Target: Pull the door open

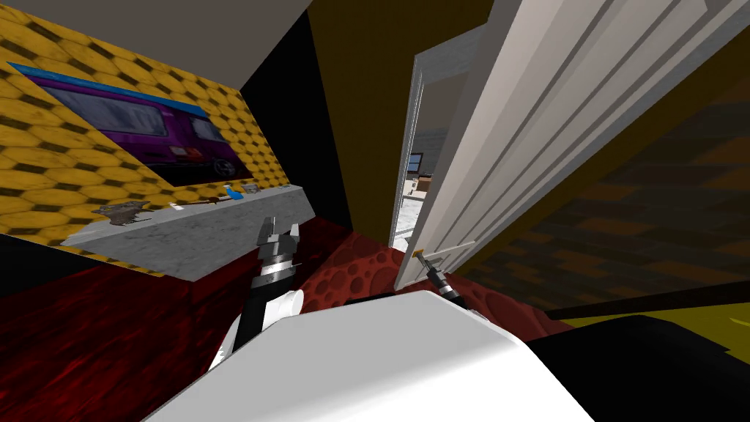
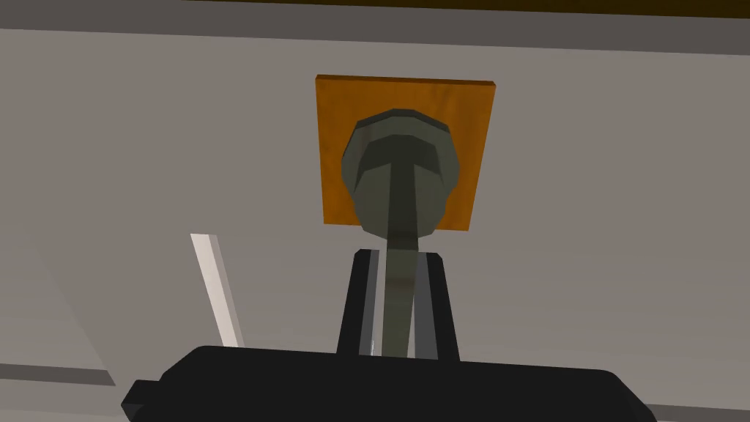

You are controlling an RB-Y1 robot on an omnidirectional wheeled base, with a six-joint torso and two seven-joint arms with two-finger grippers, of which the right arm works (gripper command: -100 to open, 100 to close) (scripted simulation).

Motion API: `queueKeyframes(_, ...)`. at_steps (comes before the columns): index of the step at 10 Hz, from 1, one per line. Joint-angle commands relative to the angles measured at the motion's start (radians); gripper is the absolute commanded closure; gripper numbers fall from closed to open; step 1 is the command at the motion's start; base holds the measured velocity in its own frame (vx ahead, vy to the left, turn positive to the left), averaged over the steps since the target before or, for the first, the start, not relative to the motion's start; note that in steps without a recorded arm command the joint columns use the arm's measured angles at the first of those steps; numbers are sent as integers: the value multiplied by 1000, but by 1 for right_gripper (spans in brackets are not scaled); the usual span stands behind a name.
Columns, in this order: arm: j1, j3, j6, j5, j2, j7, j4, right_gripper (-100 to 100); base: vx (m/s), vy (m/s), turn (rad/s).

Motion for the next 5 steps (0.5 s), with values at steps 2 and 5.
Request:
queueKeyframes(2,-9,43,46,-29,11,36,-49,100,-203,-75,101)
queueKeyframes(5,-12,66,80,-53,14,61,-86,100,-161,-82,66)
